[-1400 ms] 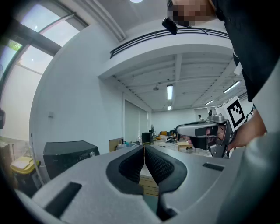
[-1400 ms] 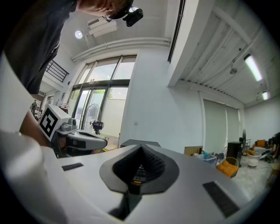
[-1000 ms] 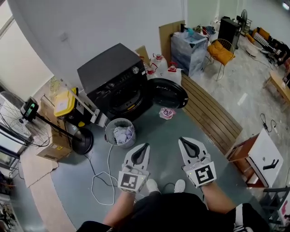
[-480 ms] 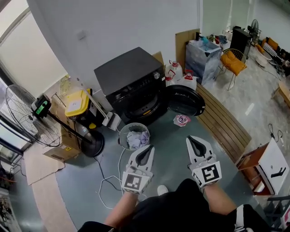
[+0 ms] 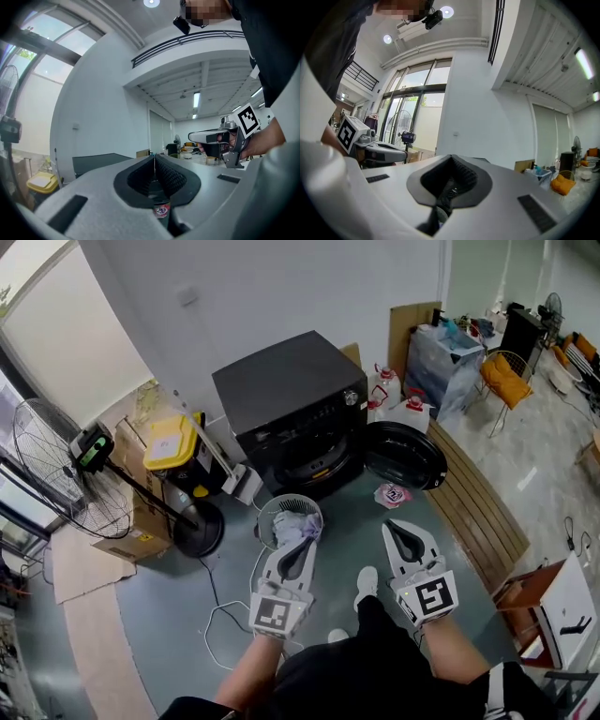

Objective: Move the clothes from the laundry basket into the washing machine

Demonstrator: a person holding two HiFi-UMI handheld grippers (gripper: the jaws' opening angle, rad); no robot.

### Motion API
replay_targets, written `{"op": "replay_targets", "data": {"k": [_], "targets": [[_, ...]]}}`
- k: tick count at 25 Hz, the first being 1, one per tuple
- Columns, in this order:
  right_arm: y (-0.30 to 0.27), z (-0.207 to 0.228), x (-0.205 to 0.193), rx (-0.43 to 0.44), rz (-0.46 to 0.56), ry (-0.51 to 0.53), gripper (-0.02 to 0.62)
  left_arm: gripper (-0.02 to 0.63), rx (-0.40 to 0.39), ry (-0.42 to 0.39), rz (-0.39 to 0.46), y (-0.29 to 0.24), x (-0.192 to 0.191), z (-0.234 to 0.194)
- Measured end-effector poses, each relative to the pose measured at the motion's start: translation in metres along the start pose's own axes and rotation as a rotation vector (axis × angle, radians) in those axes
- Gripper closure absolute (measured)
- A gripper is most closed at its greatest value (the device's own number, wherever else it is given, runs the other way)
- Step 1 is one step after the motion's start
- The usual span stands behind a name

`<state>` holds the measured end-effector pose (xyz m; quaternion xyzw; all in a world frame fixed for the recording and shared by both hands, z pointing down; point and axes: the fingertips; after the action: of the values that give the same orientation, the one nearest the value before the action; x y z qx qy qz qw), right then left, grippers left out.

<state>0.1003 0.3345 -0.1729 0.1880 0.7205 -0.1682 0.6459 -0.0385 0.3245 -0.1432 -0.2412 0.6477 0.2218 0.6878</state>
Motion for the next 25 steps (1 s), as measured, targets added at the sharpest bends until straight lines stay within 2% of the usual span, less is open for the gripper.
{"op": "replay_targets", "data": {"k": [7, 16, 21, 25], "targets": [[-0.089, 0.044, -0.021, 0.119, -0.018, -0.033, 0.589, 0.600, 0.073, -0.025, -0.038, -0.067, -0.014, -0.052], [-0.200, 0.101, -0.055, 0.303, -0.080, -0.046, 0.589, 0.600, 0.225, -0.021, -0.104, -0.152, -0.031, -0.118], [-0.251, 0.103, -0.079, 0.408, -0.117, -0.037, 0.589, 0.600, 0.296, 0.027, -0.139, -0.171, -0.045, -0.147], [-0.279, 0.088, -0.095, 0.456, -0.140, -0.065, 0.589, 0.600, 0.314, 0.036, -0.176, -0.173, -0.065, -0.166]]}}
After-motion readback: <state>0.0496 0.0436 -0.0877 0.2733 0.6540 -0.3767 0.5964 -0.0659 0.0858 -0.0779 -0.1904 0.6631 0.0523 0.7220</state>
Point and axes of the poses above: the fingertips, and each gripper's own axes: y backward along the fingers, z to its right, x out of its top, and after that the axes turned 6 degrees about x, right-handed
